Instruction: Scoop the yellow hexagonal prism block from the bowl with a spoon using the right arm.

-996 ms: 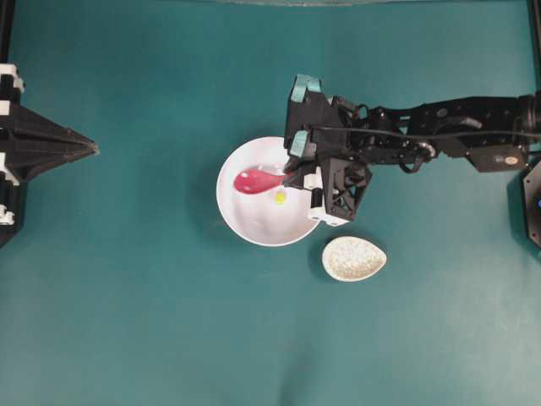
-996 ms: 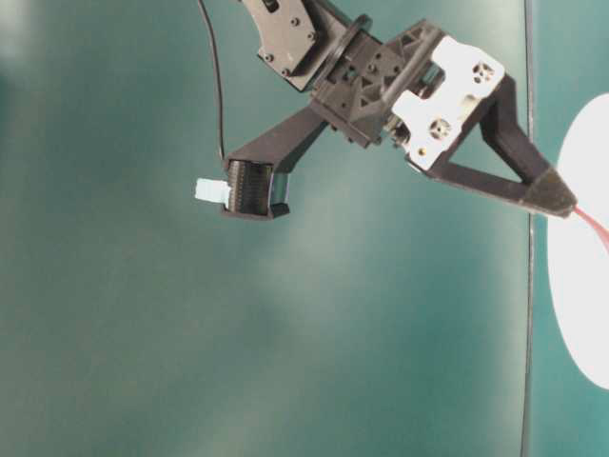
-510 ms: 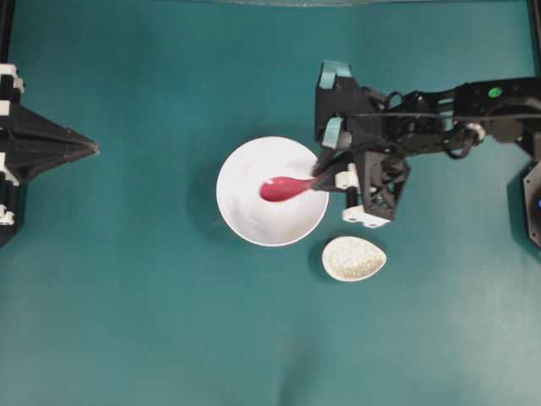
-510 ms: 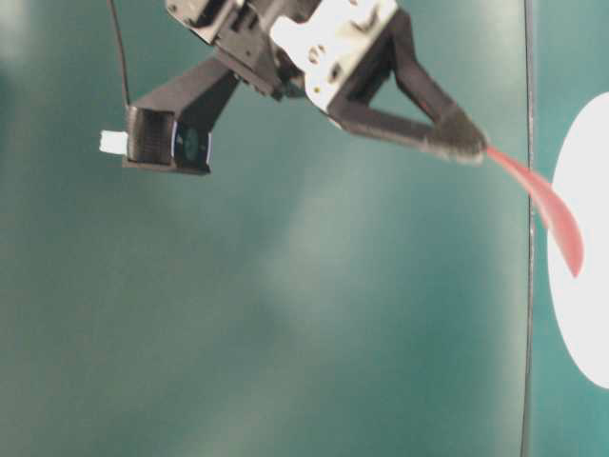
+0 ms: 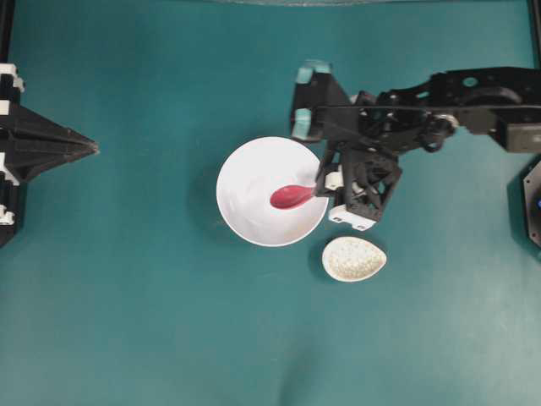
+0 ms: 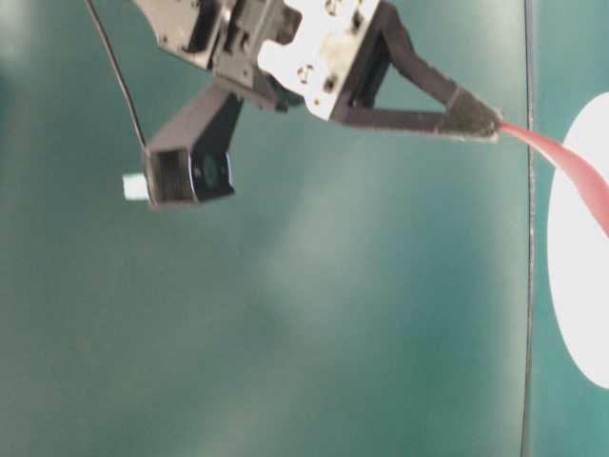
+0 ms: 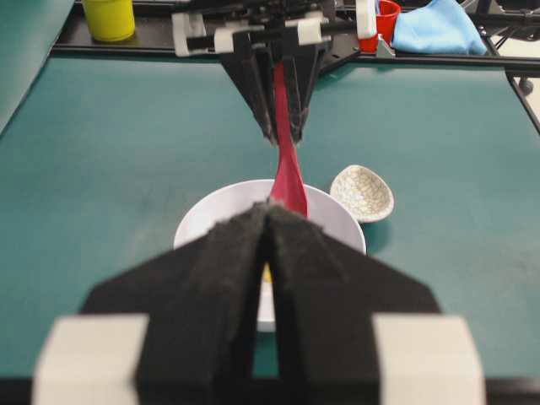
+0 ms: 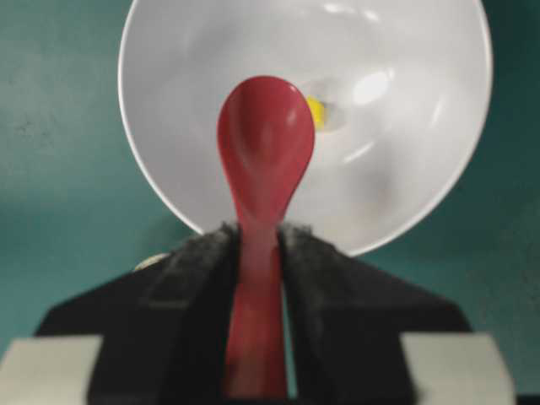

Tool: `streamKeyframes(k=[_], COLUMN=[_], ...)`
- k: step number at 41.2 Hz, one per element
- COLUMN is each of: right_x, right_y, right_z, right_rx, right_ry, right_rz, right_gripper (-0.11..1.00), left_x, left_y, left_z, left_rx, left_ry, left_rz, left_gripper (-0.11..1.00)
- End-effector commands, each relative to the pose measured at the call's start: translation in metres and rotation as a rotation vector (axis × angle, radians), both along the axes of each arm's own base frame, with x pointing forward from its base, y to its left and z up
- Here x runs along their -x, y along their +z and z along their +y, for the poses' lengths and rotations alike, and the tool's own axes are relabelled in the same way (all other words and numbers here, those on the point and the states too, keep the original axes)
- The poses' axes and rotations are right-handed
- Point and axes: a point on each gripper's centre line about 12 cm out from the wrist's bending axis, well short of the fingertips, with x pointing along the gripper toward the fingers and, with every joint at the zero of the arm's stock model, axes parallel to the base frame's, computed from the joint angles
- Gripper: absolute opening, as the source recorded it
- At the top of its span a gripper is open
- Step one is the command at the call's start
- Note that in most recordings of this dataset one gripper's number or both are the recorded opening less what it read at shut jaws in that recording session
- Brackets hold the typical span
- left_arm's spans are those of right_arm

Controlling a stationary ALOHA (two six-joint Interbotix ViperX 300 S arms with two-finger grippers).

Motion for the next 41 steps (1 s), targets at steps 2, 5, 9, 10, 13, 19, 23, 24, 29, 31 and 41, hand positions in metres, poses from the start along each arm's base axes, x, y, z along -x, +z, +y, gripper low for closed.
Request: streamKeyframes(k=[2,5,9,10,13,19,23,24,29,31,41], right_x=[-0.007,-0.008,-0.009,-0.009,-0.010,-0.011,-0.011,-0.012,-0.013,-0.013,-0.020], right_y=[0.014,0.014,0.013,0.013,0.014,0.013,0.011,0.011,0.007,0.005,-0.006], right_z=[-0.001,-0.001,-0.001,-0.001,-0.002,-0.003,-0.004,-0.004,-0.004,-0.004,-0.005], right_rx=[-0.003,-0.010,-0.015,-0.017,-0.012,-0.003,-0.004,-0.004,-0.005,-0.006,0.001], right_ry=[0.015,0.022,0.020,0.017,0.010,0.006,0.006,0.006,0.006,0.006,0.009], right_rz=[0.038,0.089,0.138,0.146,0.159,0.163,0.168,0.169,0.180,0.185,0.179], right_gripper=[0.25,0.25,0.25,0.25,0.25,0.25,0.25,0.25,0.25,0.25,0.25], left_x=[-0.002,-0.002,-0.002,-0.002,-0.002,-0.002,-0.002,-0.002,-0.002,-0.002,-0.002], left_y=[0.011,0.011,0.011,0.011,0.011,0.011,0.011,0.011,0.011,0.012,0.011], left_z=[0.001,0.001,0.001,0.000,0.001,0.001,0.001,0.001,0.001,0.001,0.001], left_rx=[-0.007,-0.007,-0.007,-0.007,-0.007,-0.007,-0.007,-0.007,-0.007,-0.007,-0.007], left_ry=[0.002,0.002,0.002,0.001,0.002,0.002,0.002,0.002,0.002,0.002,0.002], left_rz=[-0.033,-0.033,-0.033,-0.032,-0.033,-0.032,-0.033,-0.033,-0.033,-0.035,-0.033], left_gripper=[0.01,0.01,0.01,0.01,0.01,0.01,0.01,0.01,0.01,0.01,0.01])
